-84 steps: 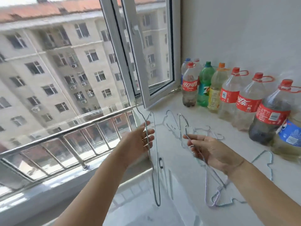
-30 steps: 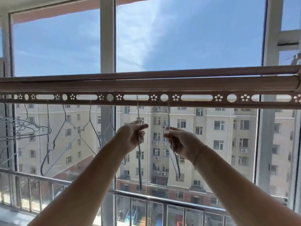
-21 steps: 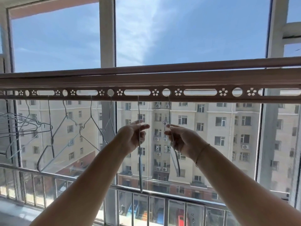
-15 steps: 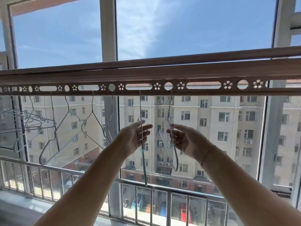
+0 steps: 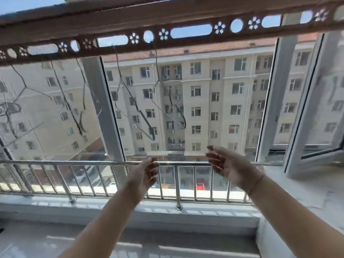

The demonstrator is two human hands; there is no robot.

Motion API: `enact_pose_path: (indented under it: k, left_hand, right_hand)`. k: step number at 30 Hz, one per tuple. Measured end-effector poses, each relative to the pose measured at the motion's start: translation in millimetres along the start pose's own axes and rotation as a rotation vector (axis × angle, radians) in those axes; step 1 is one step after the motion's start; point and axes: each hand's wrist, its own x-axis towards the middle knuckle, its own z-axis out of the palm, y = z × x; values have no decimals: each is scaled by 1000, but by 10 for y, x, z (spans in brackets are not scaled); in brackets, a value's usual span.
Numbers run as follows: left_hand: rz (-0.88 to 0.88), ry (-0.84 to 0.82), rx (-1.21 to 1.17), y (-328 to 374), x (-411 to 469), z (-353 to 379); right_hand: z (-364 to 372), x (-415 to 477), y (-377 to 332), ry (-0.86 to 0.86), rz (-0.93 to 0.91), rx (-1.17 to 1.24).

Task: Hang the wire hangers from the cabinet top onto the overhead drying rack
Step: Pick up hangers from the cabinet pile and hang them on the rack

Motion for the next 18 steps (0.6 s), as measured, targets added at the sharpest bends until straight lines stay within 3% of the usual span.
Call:
enact_pose_path:
  k: [6, 12, 18]
  left_hand:
    - [-307, -225, 128, -1114, -17, 915]
    - [-455, -511, 266, -2049, -157, 2012]
    - [-602, -684, 311, -2888, -515, 2955]
  right_hand:
    - [-1202, -795, 533, 287, 11, -17]
    - [-2263, -1788, 875, 624, 27, -95]
    - [-3107, -2764, 1189, 889, 77, -132]
